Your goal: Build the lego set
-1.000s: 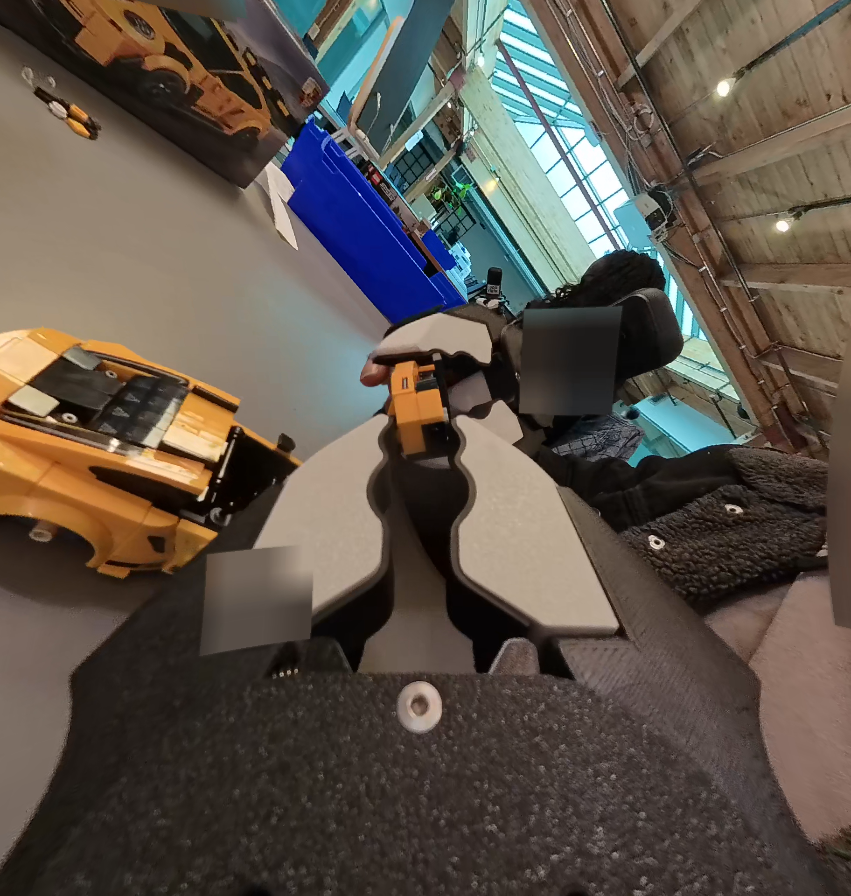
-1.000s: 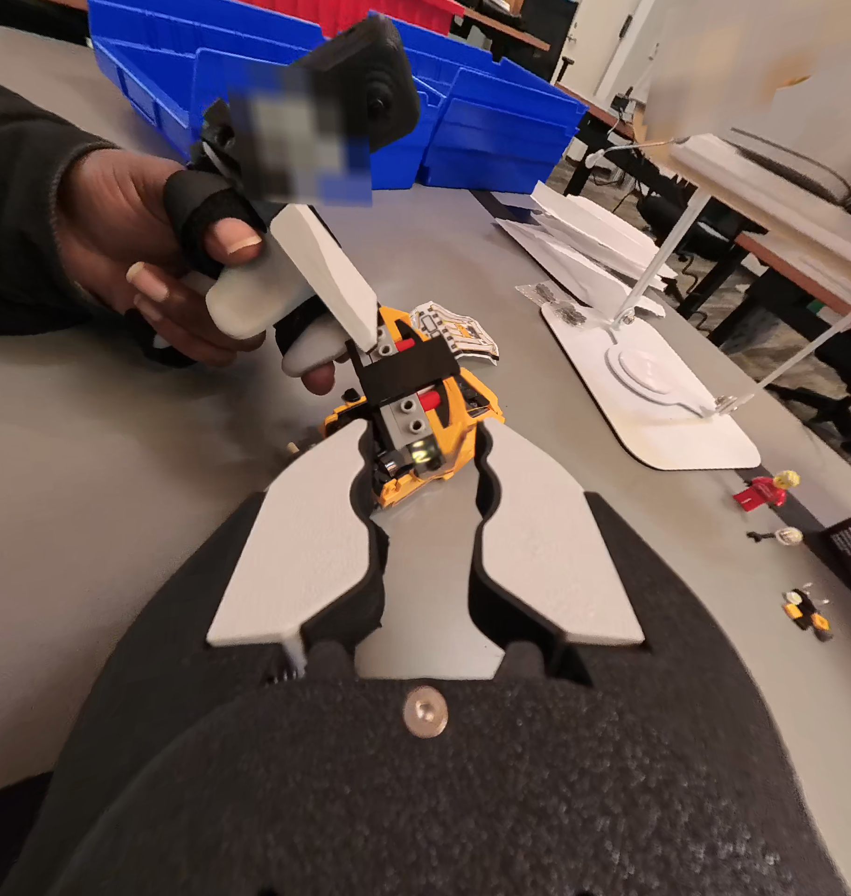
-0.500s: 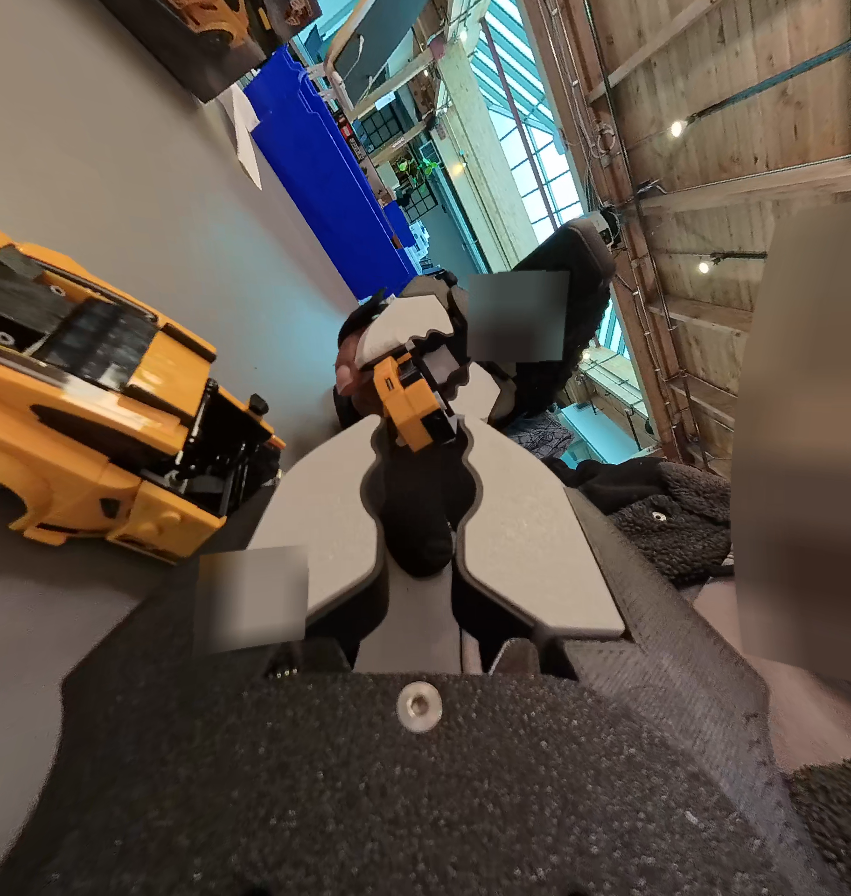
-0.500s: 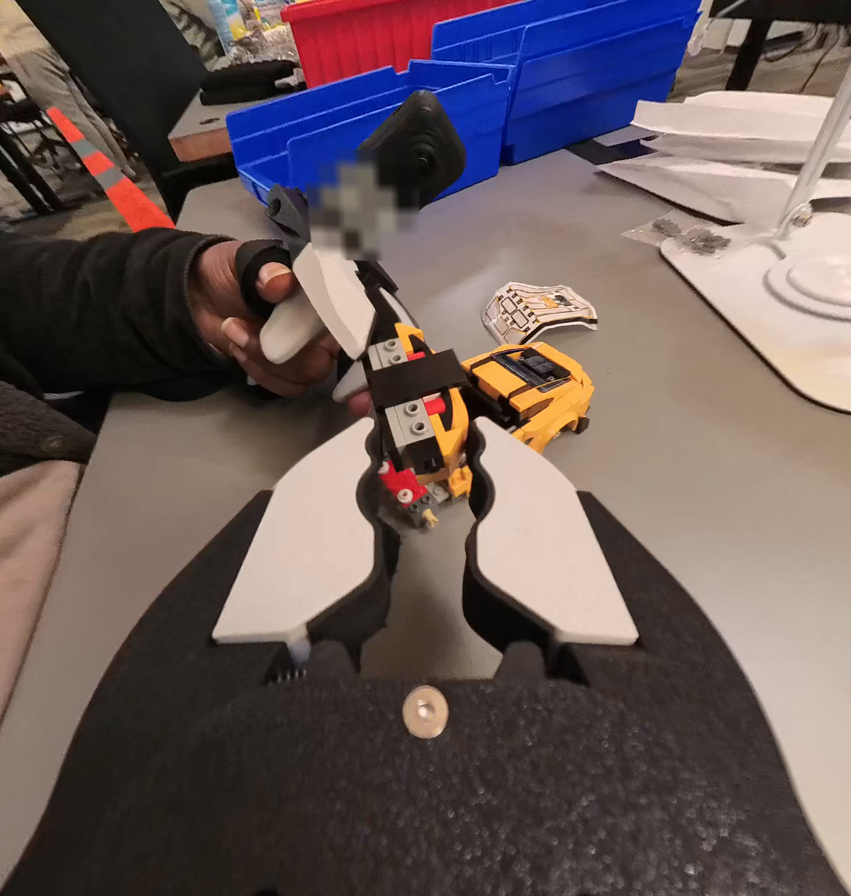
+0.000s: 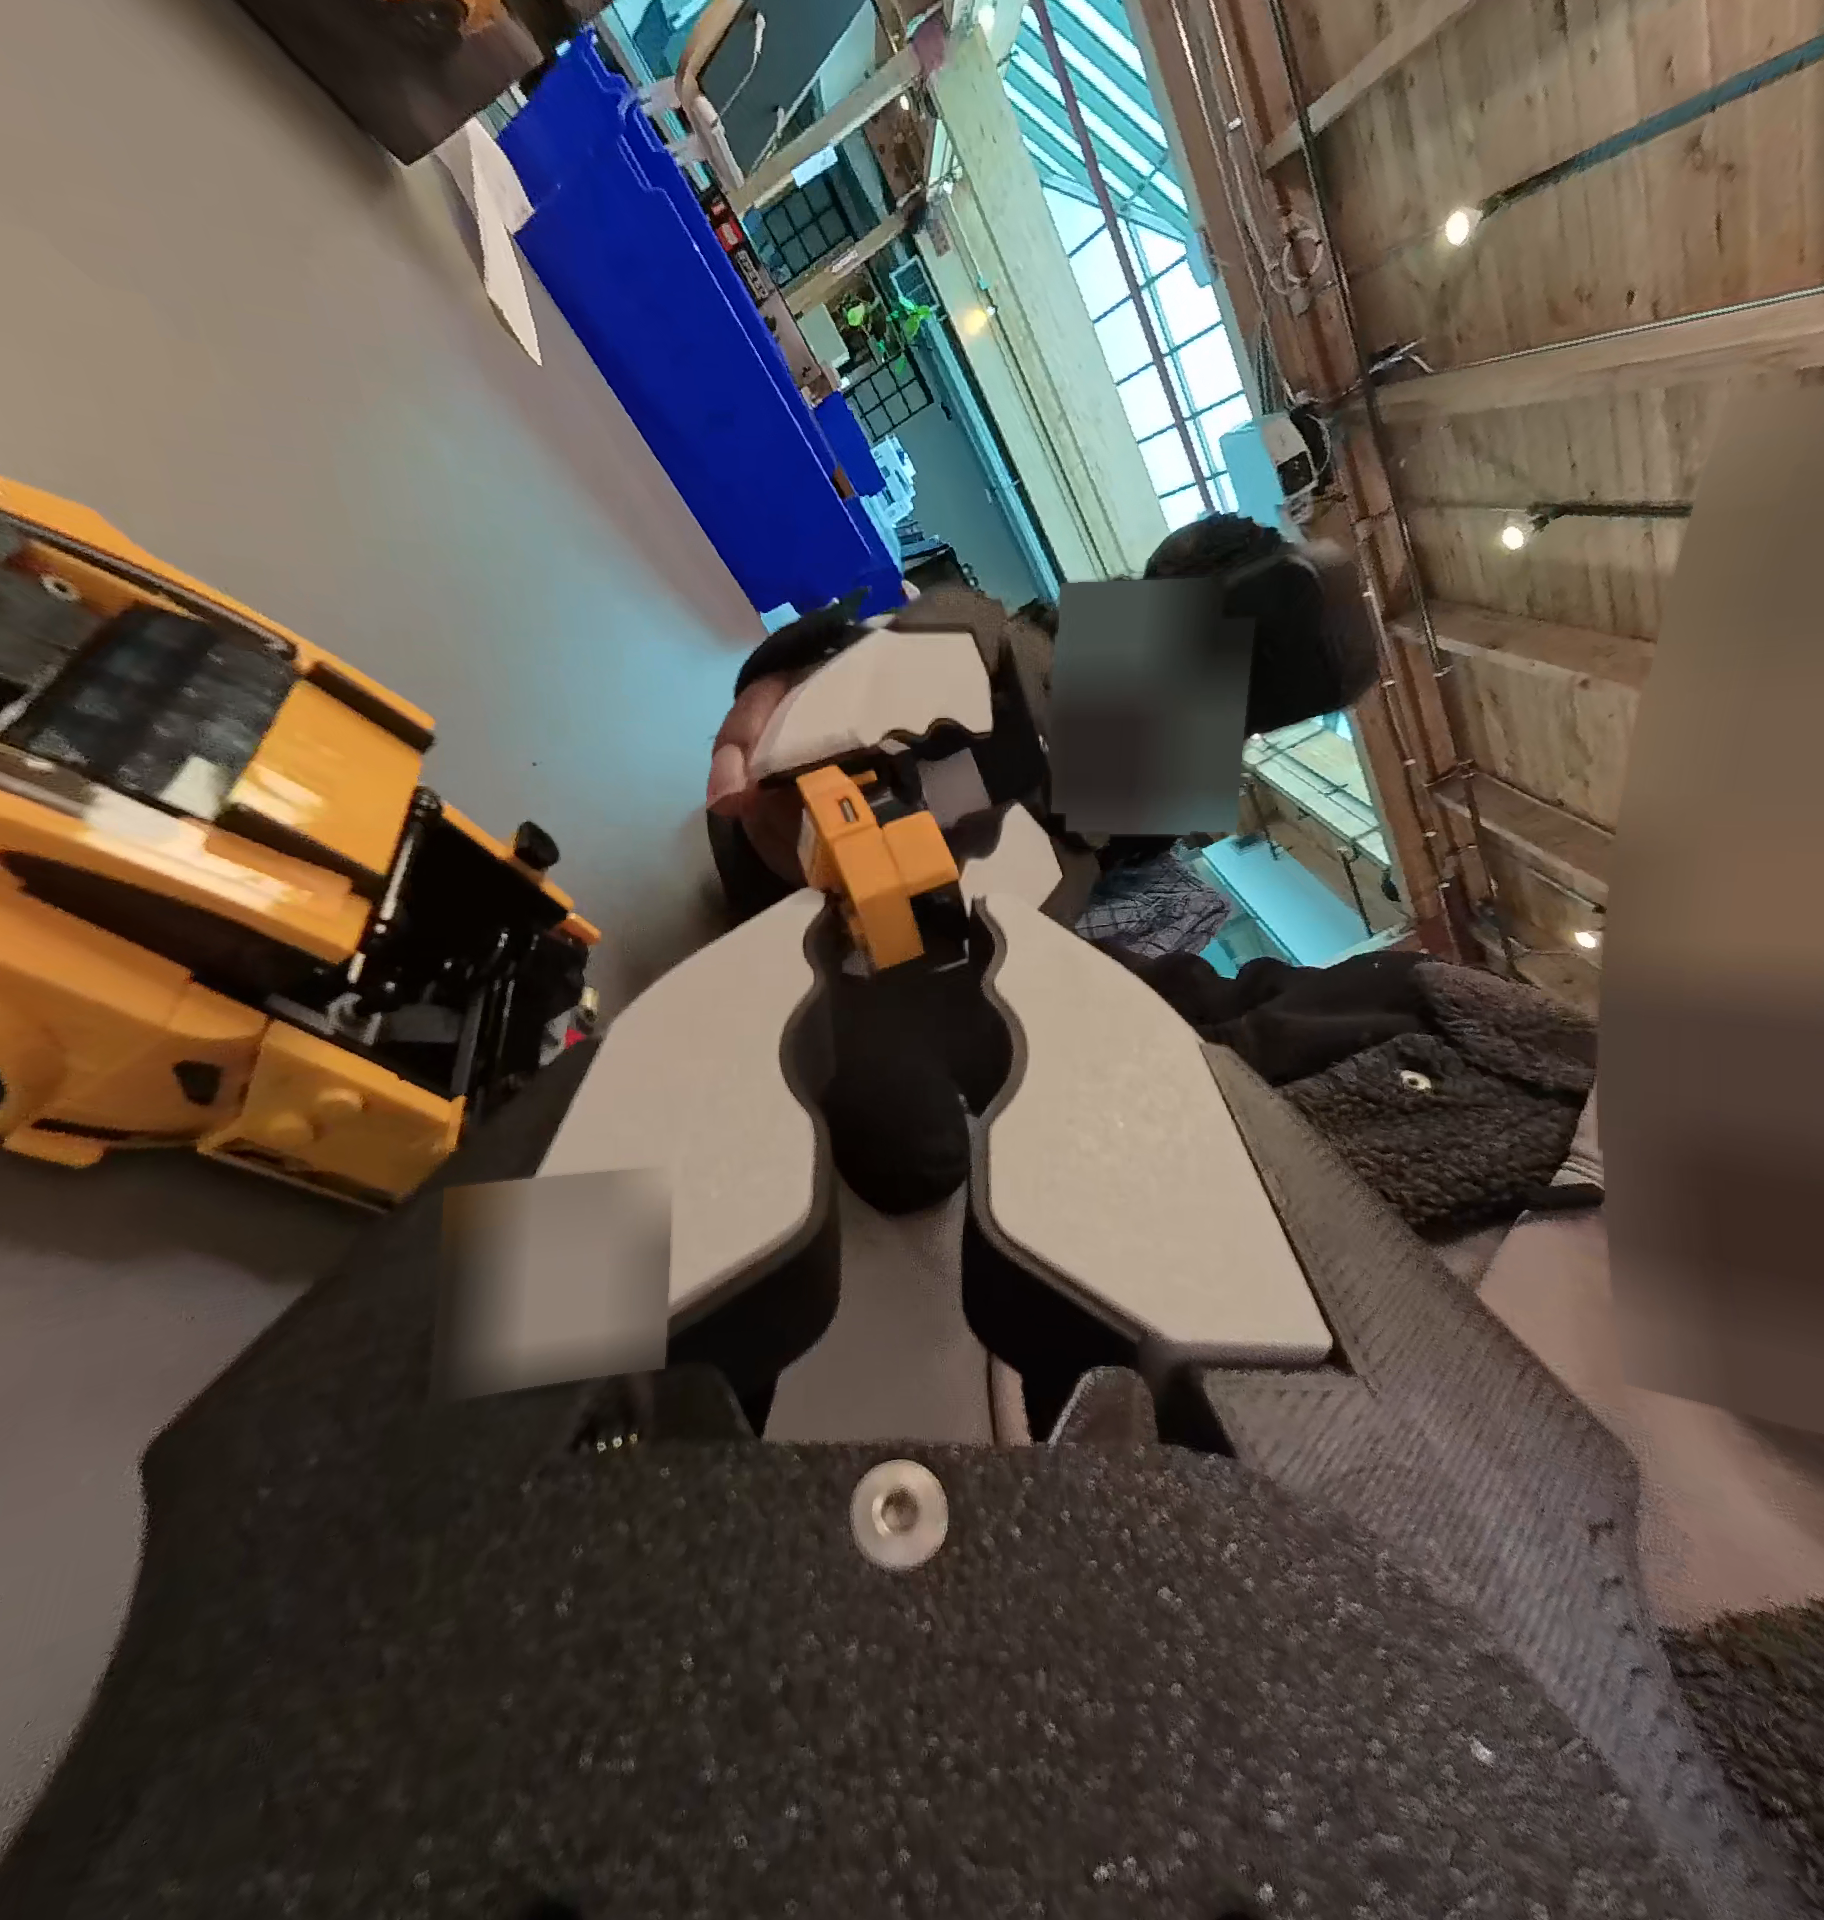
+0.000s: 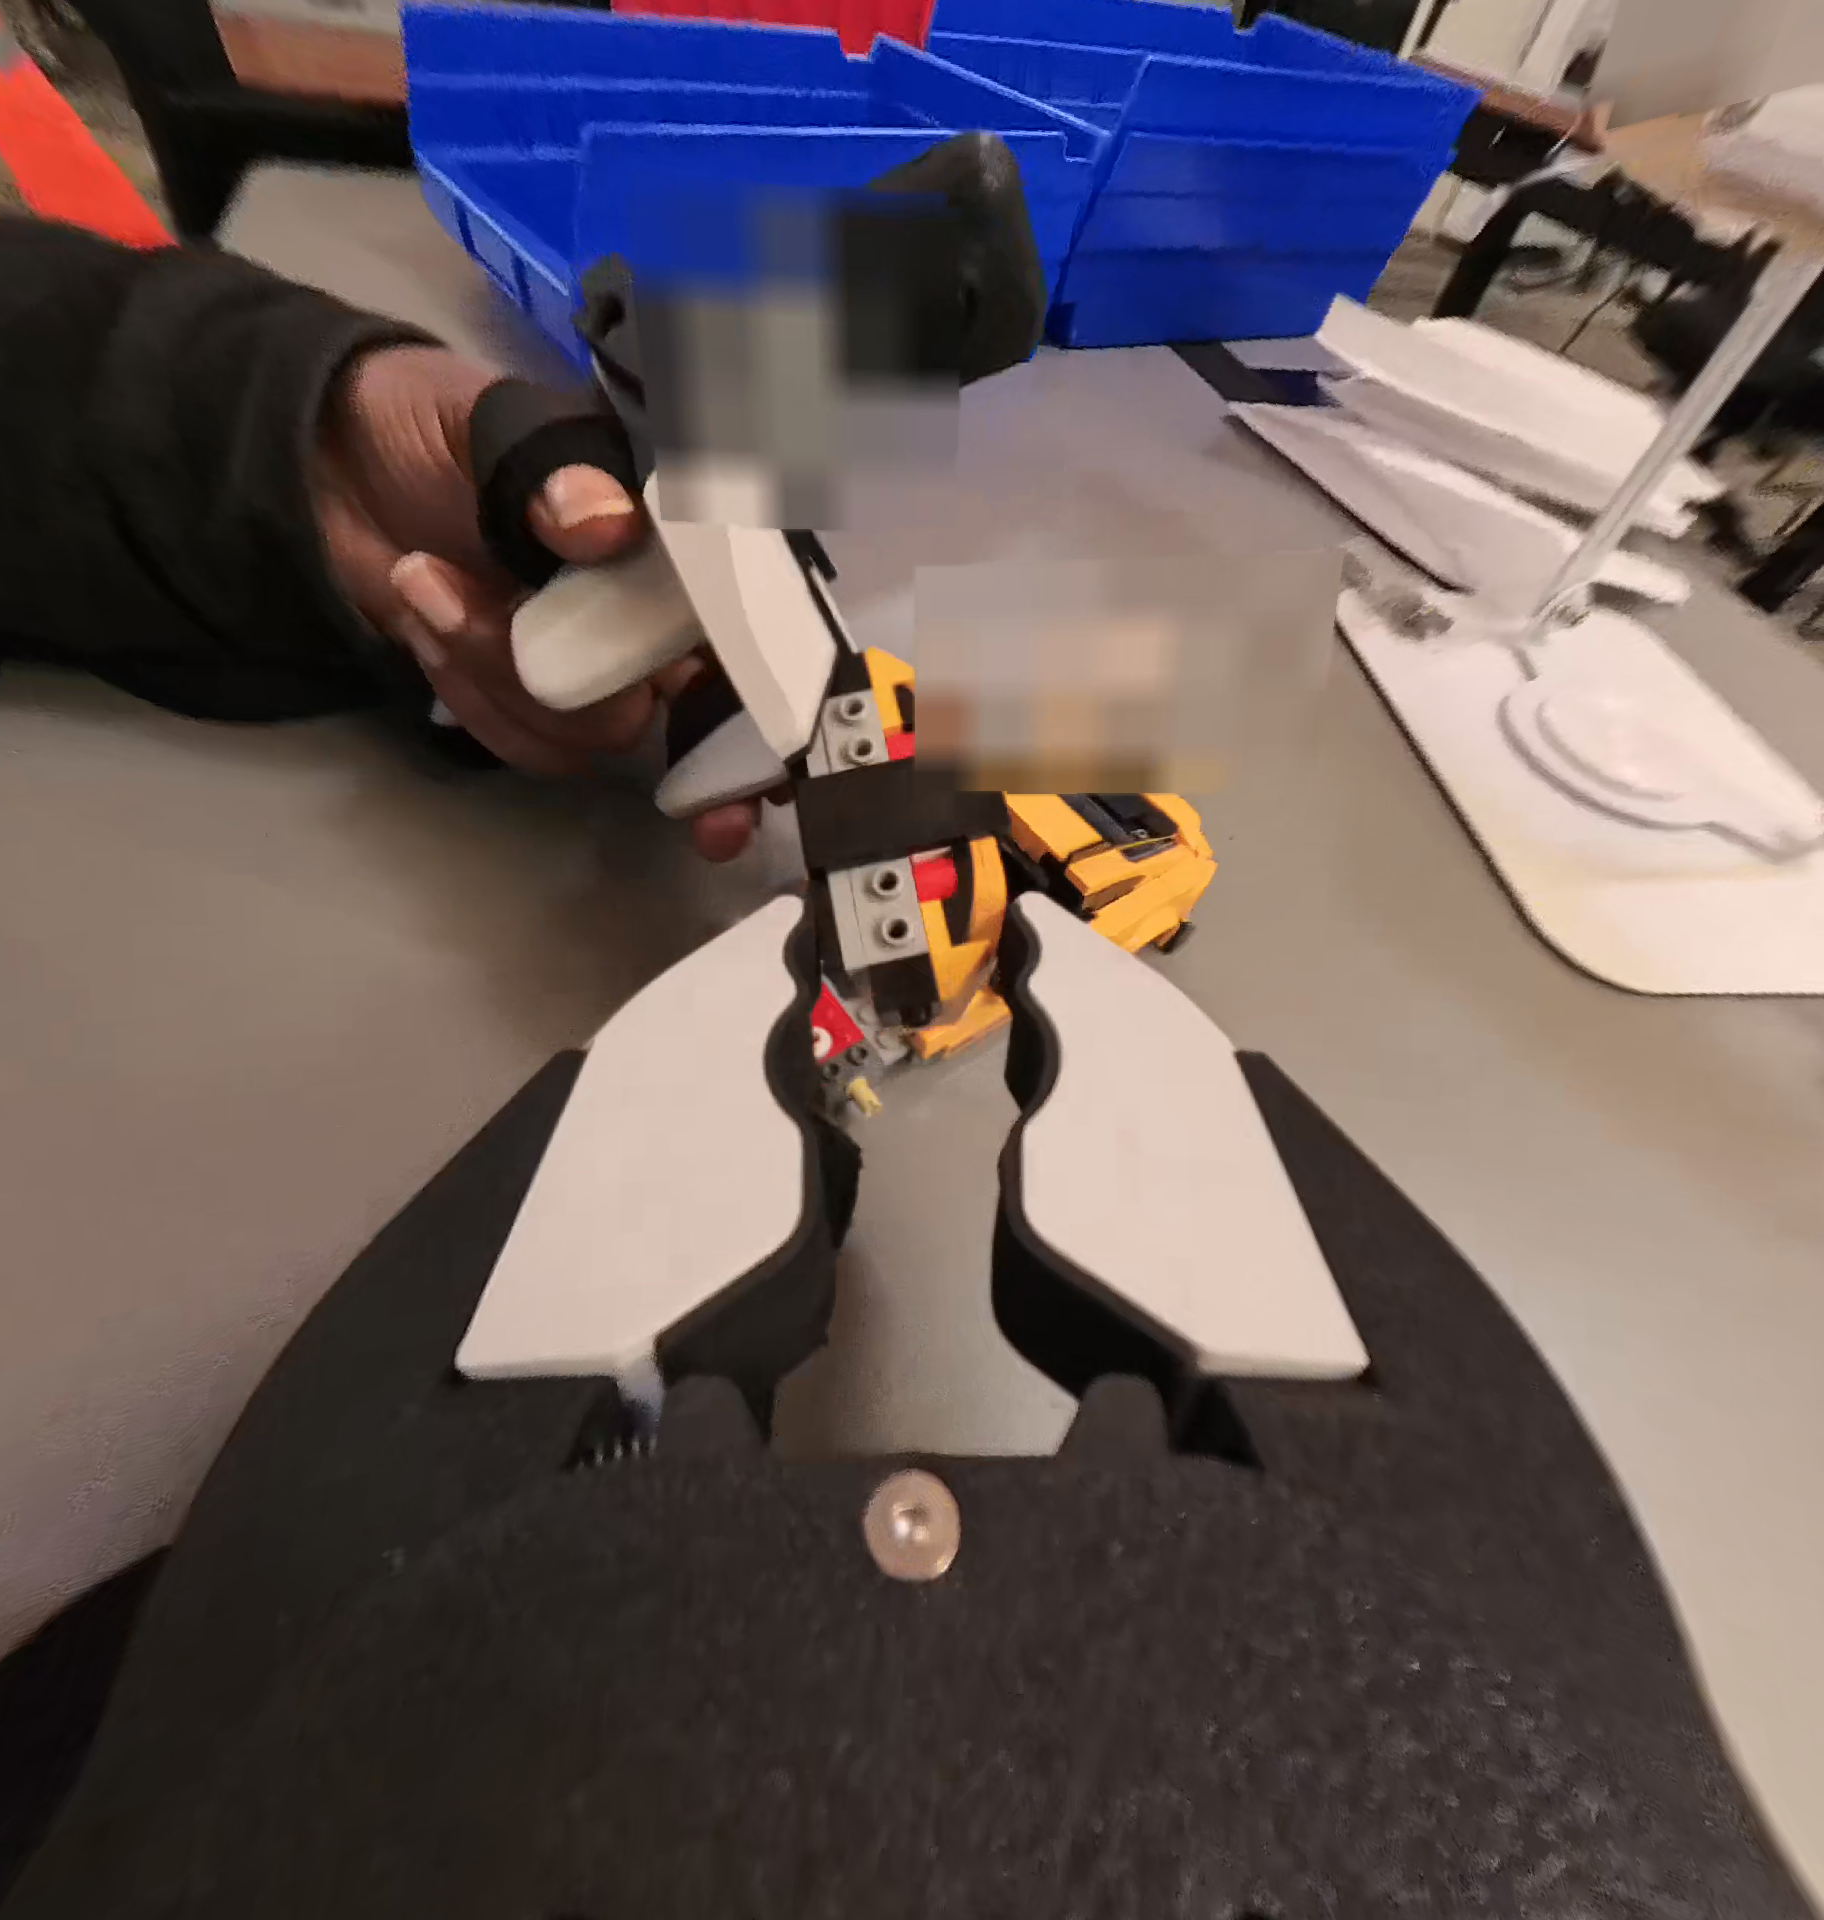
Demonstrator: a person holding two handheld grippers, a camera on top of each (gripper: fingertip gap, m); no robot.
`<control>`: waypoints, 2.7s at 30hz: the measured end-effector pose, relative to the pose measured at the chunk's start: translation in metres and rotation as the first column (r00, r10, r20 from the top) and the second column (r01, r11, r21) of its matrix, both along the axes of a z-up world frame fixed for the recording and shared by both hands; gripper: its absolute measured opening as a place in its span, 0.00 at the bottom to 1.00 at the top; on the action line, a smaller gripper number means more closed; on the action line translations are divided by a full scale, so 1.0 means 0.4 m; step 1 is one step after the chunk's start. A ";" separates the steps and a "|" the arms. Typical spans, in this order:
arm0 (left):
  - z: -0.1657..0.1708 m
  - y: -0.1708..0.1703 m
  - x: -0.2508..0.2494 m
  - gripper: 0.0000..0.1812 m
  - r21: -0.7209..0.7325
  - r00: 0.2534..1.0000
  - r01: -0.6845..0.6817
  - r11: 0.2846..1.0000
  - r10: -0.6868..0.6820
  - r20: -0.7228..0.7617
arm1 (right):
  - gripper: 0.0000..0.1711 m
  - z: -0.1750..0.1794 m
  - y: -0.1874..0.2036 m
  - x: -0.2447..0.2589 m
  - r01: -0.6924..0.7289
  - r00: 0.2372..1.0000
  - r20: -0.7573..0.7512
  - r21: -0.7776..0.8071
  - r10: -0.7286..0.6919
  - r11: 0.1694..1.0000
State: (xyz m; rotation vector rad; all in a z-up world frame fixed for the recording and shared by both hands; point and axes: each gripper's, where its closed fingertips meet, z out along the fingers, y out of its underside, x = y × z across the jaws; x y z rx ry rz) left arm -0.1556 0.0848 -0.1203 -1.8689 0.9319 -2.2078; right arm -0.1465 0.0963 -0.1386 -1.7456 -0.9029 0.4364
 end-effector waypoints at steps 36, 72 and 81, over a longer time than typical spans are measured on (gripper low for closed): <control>-0.031 0.007 -0.001 0.12 0.712 0.985 -0.055 0.700 0.154 -0.076 | 0.24 -0.009 0.006 0.004 0.008 0.993 0.114 0.115 -0.022 0.993; 0.016 0.000 -0.026 0.12 0.371 0.999 -0.020 0.928 0.031 -0.026 | 0.20 0.031 -0.028 -0.025 -0.089 0.992 -0.090 0.007 0.089 0.996; 0.007 -0.010 -0.020 0.12 0.436 0.999 -0.014 0.900 0.031 -0.032 | 0.14 0.057 -0.032 -0.029 -0.078 0.991 -0.102 0.054 0.083 0.995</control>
